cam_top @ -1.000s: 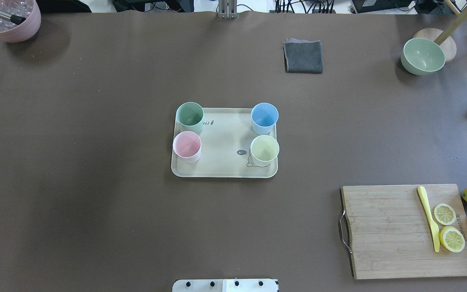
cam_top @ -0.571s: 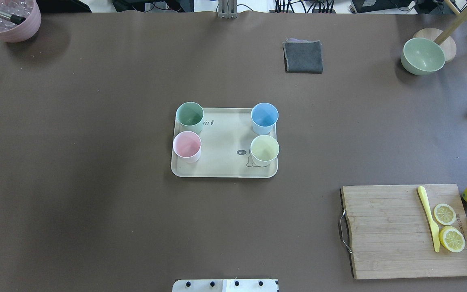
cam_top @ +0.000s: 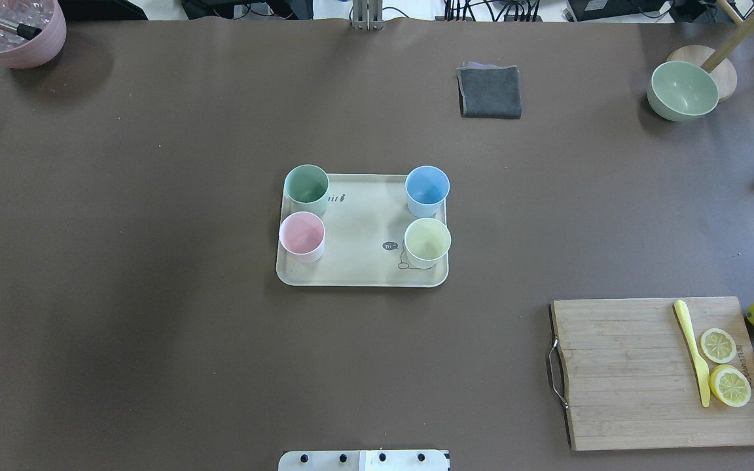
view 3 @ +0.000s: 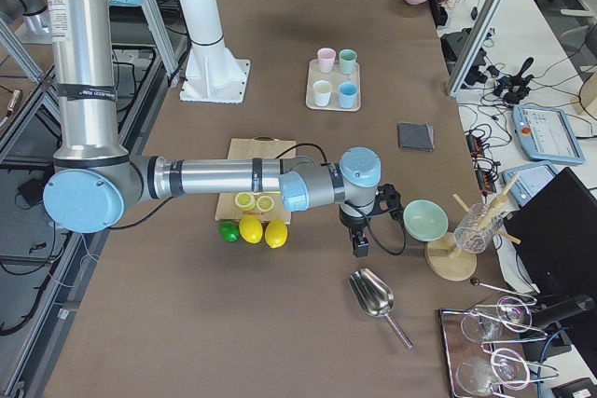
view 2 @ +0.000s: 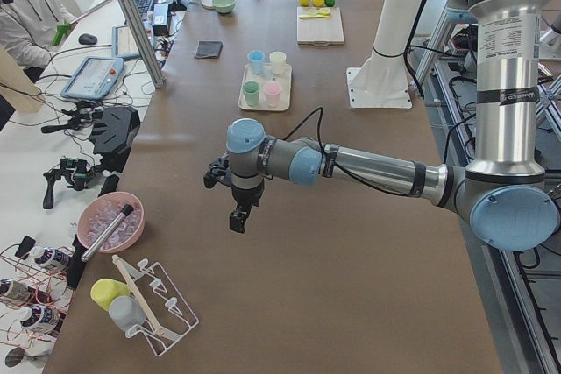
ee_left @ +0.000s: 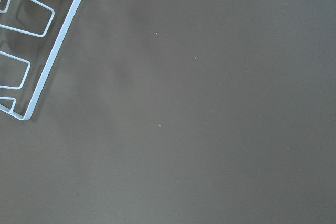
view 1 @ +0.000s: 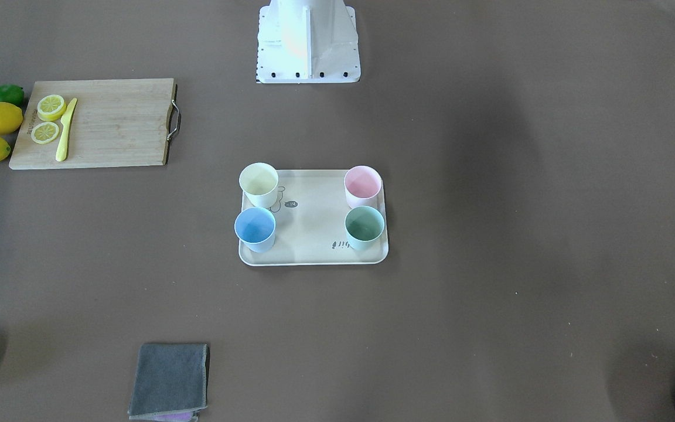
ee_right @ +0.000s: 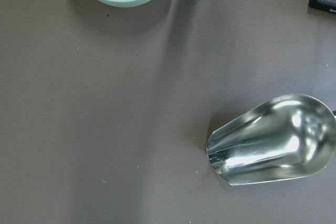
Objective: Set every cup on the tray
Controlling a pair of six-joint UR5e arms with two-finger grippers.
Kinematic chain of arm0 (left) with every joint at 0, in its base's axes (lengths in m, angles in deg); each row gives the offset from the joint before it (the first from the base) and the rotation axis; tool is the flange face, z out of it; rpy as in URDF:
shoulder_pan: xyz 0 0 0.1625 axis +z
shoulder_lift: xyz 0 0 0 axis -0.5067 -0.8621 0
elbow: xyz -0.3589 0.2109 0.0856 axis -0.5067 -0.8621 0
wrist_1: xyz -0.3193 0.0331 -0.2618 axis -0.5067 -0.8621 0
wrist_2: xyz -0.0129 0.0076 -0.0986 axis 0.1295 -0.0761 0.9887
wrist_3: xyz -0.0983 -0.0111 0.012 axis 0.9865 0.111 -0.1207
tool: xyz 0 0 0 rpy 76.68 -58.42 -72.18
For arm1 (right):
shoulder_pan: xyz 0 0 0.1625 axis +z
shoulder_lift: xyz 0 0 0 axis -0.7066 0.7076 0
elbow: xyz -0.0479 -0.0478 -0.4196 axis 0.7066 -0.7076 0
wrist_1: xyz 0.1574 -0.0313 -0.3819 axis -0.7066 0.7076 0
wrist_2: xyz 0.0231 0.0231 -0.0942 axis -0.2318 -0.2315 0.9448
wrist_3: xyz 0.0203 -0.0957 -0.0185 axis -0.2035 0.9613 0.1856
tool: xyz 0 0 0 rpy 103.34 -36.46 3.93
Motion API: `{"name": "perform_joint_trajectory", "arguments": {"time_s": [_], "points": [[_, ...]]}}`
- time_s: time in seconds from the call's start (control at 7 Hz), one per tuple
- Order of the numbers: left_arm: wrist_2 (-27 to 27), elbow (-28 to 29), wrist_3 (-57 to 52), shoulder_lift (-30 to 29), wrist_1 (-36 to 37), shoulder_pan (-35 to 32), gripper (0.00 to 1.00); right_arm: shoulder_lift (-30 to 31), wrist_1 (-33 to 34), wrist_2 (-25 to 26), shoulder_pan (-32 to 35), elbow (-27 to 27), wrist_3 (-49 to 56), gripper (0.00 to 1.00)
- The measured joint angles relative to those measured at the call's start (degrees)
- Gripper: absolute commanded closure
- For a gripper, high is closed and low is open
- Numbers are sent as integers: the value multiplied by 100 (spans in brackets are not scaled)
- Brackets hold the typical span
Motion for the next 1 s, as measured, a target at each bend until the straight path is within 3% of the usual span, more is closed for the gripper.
{"name": "perform_joint_trajectory", "arguments": {"time_s": [1.0], "points": [[-79,-70,-4,-8,-5,-24,2,49,438,-5,109,170,163,0]]}}
